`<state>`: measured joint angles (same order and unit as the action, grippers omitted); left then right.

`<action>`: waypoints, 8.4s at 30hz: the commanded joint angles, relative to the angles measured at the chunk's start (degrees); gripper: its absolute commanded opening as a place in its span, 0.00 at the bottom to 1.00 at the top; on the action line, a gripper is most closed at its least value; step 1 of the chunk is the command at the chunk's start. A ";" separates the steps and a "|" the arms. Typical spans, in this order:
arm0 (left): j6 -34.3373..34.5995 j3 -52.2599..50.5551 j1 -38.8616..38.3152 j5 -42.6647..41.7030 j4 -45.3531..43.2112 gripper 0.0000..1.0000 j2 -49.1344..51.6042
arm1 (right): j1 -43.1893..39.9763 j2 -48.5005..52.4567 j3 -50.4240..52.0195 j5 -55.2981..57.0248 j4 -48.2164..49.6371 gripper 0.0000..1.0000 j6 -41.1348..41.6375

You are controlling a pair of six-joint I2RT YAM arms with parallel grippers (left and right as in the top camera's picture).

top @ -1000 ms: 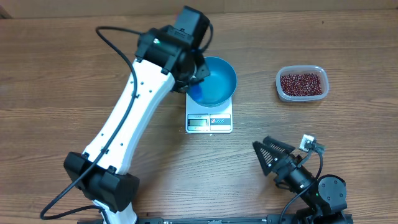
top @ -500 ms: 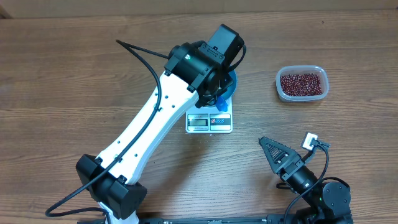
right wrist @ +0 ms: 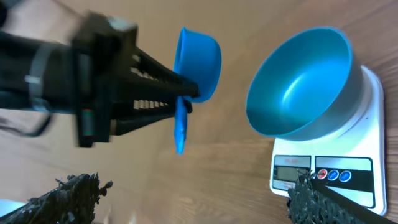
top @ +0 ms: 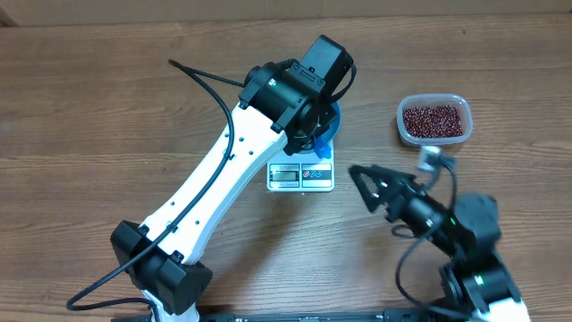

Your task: Scoop item into bowl and weigh 150g on scale

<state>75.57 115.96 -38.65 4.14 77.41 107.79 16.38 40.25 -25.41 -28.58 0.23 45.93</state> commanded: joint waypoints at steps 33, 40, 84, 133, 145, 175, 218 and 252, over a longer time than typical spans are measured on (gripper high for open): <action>5.95 -0.22 0.11 -3.78 -1.20 0.04 0.55 | 7.45 29.38 -6.25 1.84 31.71 0.55 8.13; 7.43 -0.22 0.11 -3.76 -1.40 0.04 0.55 | 7.45 29.38 -6.25 1.20 31.21 0.38 9.84; 11.91 -0.22 0.11 -0.63 -2.69 0.04 0.55 | 7.45 29.35 -6.23 -5.31 29.20 0.24 15.58; 11.91 -0.22 0.15 -0.81 -1.40 0.04 0.55 | 7.34 29.38 -6.23 1.57 30.99 0.06 15.21; -6.88 0.59 0.85 -5.64 -3.96 1.00 -0.52 | 6.38 28.96 -6.23 1.33 30.56 0.04 12.48; -28.22 -18.95 0.44 14.27 -4.17 0.04 -16.17 | -2.01 -0.44 -31.61 21.73 -44.11 0.04 -13.55; -70.01 -46.47 -4.72 9.18 -43.12 0.04 -2.67 | -20.44 8.63 -34.62 18.03 -42.25 0.04 -20.94; -70.88 -46.47 -4.70 8.02 -46.84 0.04 3.02 | -20.44 8.63 -34.62 18.23 -41.42 0.04 -20.94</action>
<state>5.56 69.71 -43.62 12.45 31.05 109.03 -3.73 49.25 -58.11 -10.28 -41.63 25.45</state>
